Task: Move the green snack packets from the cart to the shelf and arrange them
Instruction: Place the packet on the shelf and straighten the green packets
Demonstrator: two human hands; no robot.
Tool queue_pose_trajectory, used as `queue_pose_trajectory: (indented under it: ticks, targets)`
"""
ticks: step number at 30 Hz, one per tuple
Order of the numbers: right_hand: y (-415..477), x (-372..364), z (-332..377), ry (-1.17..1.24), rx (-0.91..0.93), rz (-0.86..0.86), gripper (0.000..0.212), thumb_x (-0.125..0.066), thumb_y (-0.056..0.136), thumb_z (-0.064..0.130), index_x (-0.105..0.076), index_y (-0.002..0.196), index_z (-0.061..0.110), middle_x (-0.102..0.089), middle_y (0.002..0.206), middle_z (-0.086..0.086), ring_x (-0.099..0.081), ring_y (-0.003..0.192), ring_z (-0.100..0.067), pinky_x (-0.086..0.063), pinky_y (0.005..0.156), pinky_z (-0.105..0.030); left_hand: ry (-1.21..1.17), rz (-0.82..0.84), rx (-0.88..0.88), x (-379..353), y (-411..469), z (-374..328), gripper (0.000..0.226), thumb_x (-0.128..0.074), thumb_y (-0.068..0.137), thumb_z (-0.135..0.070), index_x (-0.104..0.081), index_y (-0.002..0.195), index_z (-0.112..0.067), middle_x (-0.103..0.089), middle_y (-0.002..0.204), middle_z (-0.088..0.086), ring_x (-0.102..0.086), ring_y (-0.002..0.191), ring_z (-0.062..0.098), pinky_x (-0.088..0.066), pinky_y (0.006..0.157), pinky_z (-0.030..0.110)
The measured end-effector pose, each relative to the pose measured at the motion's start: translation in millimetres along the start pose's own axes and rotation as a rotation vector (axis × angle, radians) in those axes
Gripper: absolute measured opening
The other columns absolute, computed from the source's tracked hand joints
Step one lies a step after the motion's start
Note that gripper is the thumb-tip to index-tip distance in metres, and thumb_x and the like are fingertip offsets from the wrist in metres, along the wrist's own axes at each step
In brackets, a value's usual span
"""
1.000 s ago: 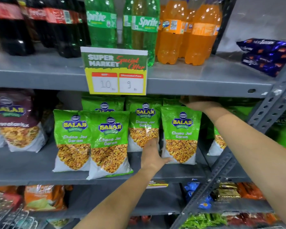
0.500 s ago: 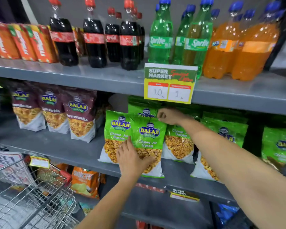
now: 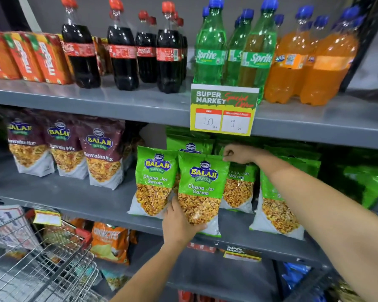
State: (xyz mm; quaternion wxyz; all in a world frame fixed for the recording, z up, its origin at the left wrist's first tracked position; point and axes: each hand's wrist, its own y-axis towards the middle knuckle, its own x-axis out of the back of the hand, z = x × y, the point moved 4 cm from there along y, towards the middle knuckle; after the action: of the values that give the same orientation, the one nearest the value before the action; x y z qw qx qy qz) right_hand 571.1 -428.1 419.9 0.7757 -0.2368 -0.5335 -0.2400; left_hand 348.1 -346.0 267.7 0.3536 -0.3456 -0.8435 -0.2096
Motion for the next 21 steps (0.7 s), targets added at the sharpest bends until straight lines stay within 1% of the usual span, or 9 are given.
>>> queue_pose_trajectory:
  ticks: [2, 3, 6, 9, 10, 12, 14, 19, 21]
  targets:
    - [-7.6, 8.8, -13.7, 0.032, -0.028, 0.025, 0.012, -0.056, 0.091, 0.014, -0.057, 0.102, 0.007, -0.045, 0.074, 0.005, -0.042, 0.089, -0.017, -0.031, 0.059, -0.017, -0.068, 0.046, -0.026, -7.6, 2.6, -9.3, 0.130, -0.086, 0.051, -0.054, -0.012, 0.145, -0.003, -0.031, 0.149, 0.016, -0.032, 0.137, 0.032, -0.035, 0.109, 0.041]
    - [-13.4, 15.2, -19.2, 0.025, -0.038, 0.015, 0.016, -0.055, 0.091, 0.012, -0.057, 0.105, 0.004, -0.047, 0.077, 0.001, -0.042, 0.090, -0.017, -0.030, 0.059, -0.014, -0.108, 0.065, -0.039, -11.6, 3.9, -15.3, 0.125, -0.087, 0.052, -0.048, -0.015, 0.144, -0.004, -0.033, 0.147, 0.016, -0.035, 0.135, 0.033, -0.036, 0.107, 0.040]
    - [-26.9, 33.8, -39.4, -0.008, -0.067, -0.089, 0.021, -0.057, 0.090, 0.015, -0.058, 0.106, 0.002, -0.059, 0.098, -0.015, -0.048, 0.088, -0.020, -0.038, 0.068, -0.026, -0.179, 0.101, -0.057, -22.5, 9.1, -31.8, 0.107, -0.088, 0.058, -0.036, -0.021, 0.137, -0.007, -0.035, 0.144, 0.012, -0.039, 0.132, 0.032, -0.039, 0.100, 0.039]
    - [-36.2, 41.4, -55.9, -0.046, -0.113, -0.116, 0.021, -0.060, 0.089, 0.022, -0.060, 0.104, 0.007, -0.063, 0.108, -0.015, -0.057, 0.094, -0.024, -0.044, 0.083, -0.034, -0.250, 0.144, 0.011, -33.7, 16.0, -34.0, 0.104, -0.087, 0.059, -0.034, -0.024, 0.137, -0.009, -0.039, 0.141, 0.010, -0.043, 0.129, 0.031, -0.042, 0.098, 0.040]
    - [-36.7, 42.0, -62.2, -0.054, -0.118, -0.119, 0.020, -0.061, 0.088, 0.024, -0.060, 0.102, 0.010, -0.064, 0.107, -0.013, -0.058, 0.094, -0.025, -0.045, 0.085, -0.035, -0.273, 0.168, 0.022, -38.3, 18.2, -33.4, 0.099, -0.087, 0.059, -0.034, -0.029, 0.134, -0.010, -0.045, 0.137, 0.010, -0.047, 0.125, 0.031, -0.044, 0.095, 0.040]
    - [-39.3, 41.5, -67.1, -0.070, -0.128, -0.106, 0.021, -0.061, 0.087, 0.028, -0.059, 0.102, 0.013, -0.063, 0.095, -0.004, -0.055, 0.089, -0.022, -0.044, 0.080, -0.033, -0.328, 0.208, 0.028, -44.7, 21.6, -30.2, 0.081, -0.088, 0.058, -0.032, -0.039, 0.121, -0.014, -0.057, 0.123, 0.008, -0.054, 0.116, 0.028, -0.048, 0.090, 0.038]
    - [-42.0, 41.3, -69.1, -0.062, -0.131, -0.091, 0.025, -0.061, 0.088, 0.028, -0.057, 0.106, 0.011, -0.054, 0.084, 0.003, -0.051, 0.088, -0.020, -0.039, 0.077, -0.029, -0.373, 0.228, 0.012, -47.2, 24.4, -29.3, 0.070, -0.088, 0.059, -0.027, -0.043, 0.112, -0.018, -0.062, 0.113, 0.004, -0.056, 0.111, 0.025, -0.047, 0.086, 0.031]
    - [-52.5, 47.9, -78.9, -0.038, -0.136, -0.044, 0.032, -0.062, 0.088, 0.023, -0.056, 0.112, 0.003, -0.052, 0.098, -0.004, -0.050, 0.095, -0.020, -0.037, 0.083, -0.028, -0.398, 0.281, -0.041, -53.8, 28.5, -36.3, 0.079, -0.090, 0.056, -0.031, -0.046, 0.120, -0.019, -0.061, 0.118, -0.001, -0.054, 0.114, 0.020, -0.043, 0.087, 0.026]
    - [-56.5, 51.8, -84.9, -0.034, -0.159, -0.037, 0.032, -0.063, 0.087, 0.023, -0.056, 0.111, 0.003, -0.052, 0.099, -0.005, -0.051, 0.095, -0.023, -0.038, 0.084, -0.029, -0.389, 0.295, -0.045, -57.8, 29.1, -39.0, 0.082, -0.090, 0.055, -0.034, -0.045, 0.122, -0.019, -0.060, 0.121, -0.002, -0.052, 0.116, 0.019, -0.045, 0.093, 0.031]
